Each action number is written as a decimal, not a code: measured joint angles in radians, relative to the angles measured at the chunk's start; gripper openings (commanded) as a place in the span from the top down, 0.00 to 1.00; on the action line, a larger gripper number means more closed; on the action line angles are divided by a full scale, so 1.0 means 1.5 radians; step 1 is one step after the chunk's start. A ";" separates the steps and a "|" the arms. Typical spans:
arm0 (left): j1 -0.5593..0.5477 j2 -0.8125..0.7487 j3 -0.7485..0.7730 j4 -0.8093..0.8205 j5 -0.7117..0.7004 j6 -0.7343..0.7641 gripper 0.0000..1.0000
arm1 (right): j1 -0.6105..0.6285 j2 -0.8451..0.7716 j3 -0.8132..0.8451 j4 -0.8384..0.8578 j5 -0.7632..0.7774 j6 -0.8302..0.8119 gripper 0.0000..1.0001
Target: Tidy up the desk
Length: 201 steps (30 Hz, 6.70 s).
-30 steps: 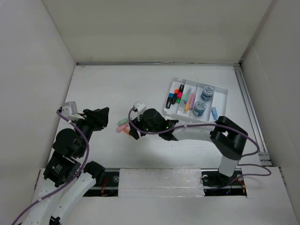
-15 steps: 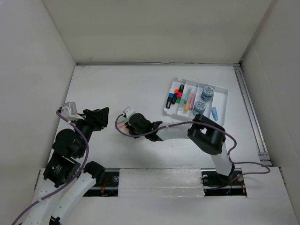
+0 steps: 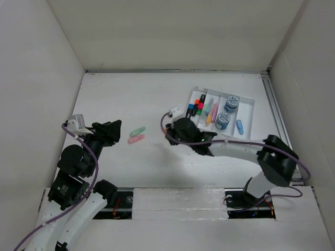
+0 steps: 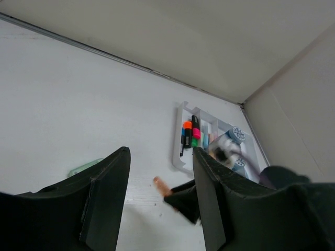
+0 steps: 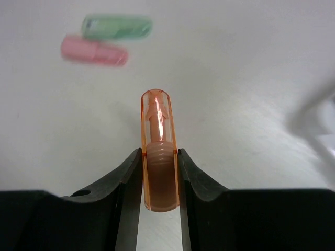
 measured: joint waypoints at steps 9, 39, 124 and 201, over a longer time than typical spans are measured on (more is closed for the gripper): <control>0.000 -0.006 0.000 0.000 0.001 0.000 0.53 | -0.484 -0.295 -0.211 0.096 -0.029 0.187 1.00; 0.000 0.007 0.000 0.000 0.004 0.000 0.53 | -0.567 -0.300 -0.202 0.090 -0.238 0.228 1.00; 0.000 0.001 0.000 0.000 0.006 0.000 0.53 | -0.128 -0.207 -0.175 0.247 -0.169 0.109 0.93; 0.000 -0.002 0.000 0.000 0.011 0.000 0.53 | -0.056 0.469 0.635 -0.277 -0.118 -0.259 0.10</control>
